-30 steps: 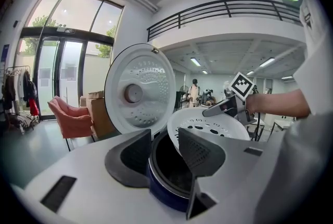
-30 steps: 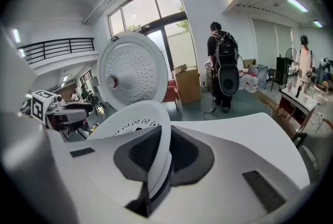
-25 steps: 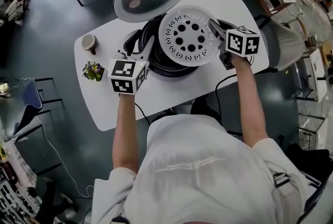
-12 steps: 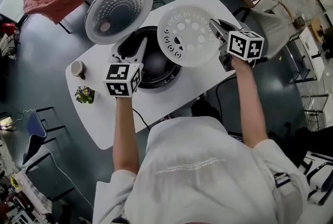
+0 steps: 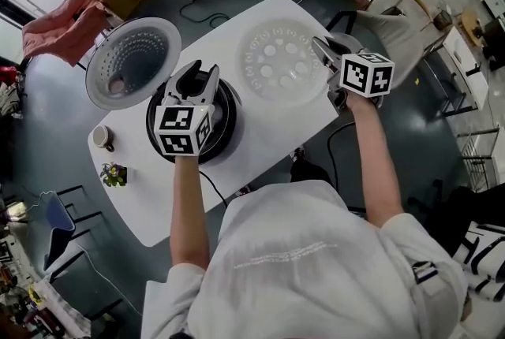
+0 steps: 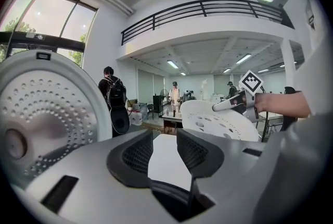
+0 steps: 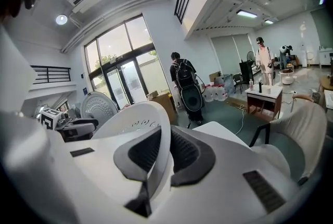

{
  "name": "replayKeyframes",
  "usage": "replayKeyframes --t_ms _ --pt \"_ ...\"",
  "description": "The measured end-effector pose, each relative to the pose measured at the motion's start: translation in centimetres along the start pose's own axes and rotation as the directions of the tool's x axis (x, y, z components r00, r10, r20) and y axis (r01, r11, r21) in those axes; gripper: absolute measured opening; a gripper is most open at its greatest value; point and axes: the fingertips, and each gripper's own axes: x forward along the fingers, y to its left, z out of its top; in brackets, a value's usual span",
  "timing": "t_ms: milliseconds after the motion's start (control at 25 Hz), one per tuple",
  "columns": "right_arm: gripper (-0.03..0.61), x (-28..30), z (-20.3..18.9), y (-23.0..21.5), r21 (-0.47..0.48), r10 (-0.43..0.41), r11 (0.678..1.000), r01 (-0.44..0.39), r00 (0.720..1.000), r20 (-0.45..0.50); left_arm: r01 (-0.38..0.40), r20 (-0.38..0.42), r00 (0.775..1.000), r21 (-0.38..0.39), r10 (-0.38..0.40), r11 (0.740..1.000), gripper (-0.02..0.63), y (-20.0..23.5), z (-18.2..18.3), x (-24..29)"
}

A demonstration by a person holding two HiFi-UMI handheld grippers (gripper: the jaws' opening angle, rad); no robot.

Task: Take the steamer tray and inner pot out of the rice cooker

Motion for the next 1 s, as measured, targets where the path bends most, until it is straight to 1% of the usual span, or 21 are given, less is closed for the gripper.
replayKeyframes --t_ms 120,240,400,560,760,840,1000 --pt "0.058 -0.1 0.0 -2.9 0.026 0.002 1.000 -0.001 1.000 -0.010 -0.002 -0.014 1.000 -0.004 0.002 1.000 0.155 -1.9 0.3 2.0" --pt "0.058 0.8 0.1 -5.3 0.052 0.021 0.998 -0.020 1.000 -0.023 -0.022 -0.038 0.999 -0.019 0.022 1.000 0.155 -2.7 -0.2 3.7" --pt "0.058 1.9 0.1 -7.3 0.071 0.042 0.997 -0.039 0.999 -0.032 -0.055 -0.062 0.997 -0.037 0.053 0.998 0.149 -3.3 -0.9 4.9" --pt "0.058 3.5 0.4 -9.7 0.081 0.059 0.995 -0.055 0.998 -0.036 -0.085 -0.074 0.994 -0.034 0.083 0.996 0.149 -4.1 -1.1 6.6" --pt "0.058 5.0 0.1 -13.9 0.099 0.049 0.994 -0.044 0.998 -0.047 -0.116 -0.101 0.989 -0.057 0.110 0.992 0.149 -5.1 -2.0 9.5" --pt "0.060 6.0 -0.4 -14.9 0.115 0.054 0.992 -0.047 0.997 -0.057 -0.132 -0.106 0.987 -0.074 0.124 0.988 0.150 -5.1 -2.5 10.4" --pt "0.060 8.3 -2.6 -17.3 0.160 0.075 0.986 -0.056 0.990 -0.118 -0.154 -0.141 0.980 -0.116 0.137 0.981 0.150 -6.1 -4.4 12.9"
